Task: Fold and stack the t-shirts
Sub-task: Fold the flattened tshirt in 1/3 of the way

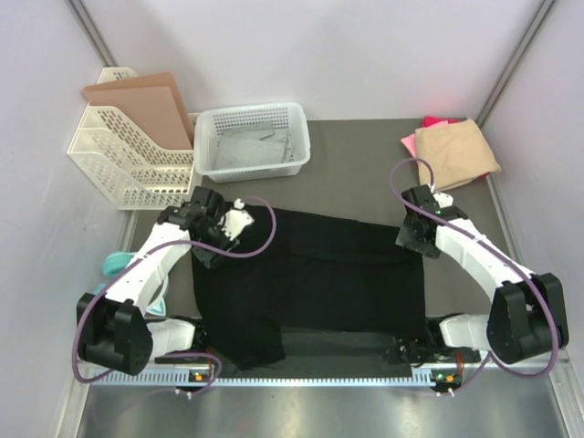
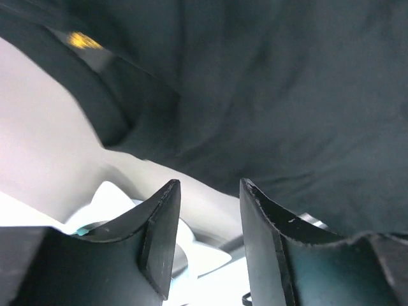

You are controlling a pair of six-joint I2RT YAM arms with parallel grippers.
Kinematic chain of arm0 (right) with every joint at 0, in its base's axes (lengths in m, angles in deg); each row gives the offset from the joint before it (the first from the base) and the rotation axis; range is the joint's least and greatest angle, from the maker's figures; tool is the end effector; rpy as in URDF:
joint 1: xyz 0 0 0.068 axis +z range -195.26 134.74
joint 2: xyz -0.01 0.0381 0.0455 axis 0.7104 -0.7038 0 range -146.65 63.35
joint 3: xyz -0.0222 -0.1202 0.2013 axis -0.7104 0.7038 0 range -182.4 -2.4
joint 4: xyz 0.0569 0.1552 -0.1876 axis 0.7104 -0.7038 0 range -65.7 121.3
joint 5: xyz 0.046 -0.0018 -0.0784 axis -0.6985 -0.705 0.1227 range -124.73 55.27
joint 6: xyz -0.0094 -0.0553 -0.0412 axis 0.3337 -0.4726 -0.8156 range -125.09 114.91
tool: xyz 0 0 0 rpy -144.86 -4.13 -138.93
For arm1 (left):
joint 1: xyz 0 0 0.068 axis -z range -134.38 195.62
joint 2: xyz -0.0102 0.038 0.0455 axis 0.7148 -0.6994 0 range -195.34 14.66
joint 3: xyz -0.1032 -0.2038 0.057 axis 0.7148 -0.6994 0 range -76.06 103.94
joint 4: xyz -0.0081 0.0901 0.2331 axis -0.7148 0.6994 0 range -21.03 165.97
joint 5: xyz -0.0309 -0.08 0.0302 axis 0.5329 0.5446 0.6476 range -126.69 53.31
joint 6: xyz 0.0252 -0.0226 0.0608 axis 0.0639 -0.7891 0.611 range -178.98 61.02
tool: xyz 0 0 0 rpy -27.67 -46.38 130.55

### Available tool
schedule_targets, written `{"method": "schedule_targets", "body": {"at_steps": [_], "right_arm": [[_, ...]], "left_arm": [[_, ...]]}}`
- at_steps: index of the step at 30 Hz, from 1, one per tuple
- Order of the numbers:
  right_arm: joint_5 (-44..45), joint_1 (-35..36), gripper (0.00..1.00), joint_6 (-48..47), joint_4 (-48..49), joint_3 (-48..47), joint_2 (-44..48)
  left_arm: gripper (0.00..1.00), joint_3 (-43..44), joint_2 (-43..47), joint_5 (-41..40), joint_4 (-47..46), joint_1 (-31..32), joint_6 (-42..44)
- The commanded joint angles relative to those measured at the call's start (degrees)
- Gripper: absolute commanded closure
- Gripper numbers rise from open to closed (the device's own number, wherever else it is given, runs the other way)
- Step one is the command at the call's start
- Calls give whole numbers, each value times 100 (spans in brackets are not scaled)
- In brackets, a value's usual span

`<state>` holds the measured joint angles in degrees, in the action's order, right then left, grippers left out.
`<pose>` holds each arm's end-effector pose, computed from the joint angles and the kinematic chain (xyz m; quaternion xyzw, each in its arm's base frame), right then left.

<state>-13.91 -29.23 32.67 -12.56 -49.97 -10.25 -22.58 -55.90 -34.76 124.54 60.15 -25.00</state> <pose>0.2320 0.0457 0.1621 0.2135 0.9451 -0.0810 0.2336 0.2165 -0.0580 0.1902 0.4083 0.9001 0.0090 0.1514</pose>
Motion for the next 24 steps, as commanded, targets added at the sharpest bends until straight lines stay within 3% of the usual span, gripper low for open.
{"method": "schedule_targets", "body": {"at_steps": [1,6,13,24], "right_arm": [[45,49,39,74,-149,-532,198],[212,40,39,-5,17,-955,-180],[379,32,42,-58,544,-1175,-1558],[423,-65,49,-75,756,-1465,-2457]], "left_arm": [[54,-65,263,53,59,7,4],[59,93,245,-26,112,7,65],[61,680,52,-386,-239,7,188],[67,2131,-1792,-281,-1513,33,-470]]}}
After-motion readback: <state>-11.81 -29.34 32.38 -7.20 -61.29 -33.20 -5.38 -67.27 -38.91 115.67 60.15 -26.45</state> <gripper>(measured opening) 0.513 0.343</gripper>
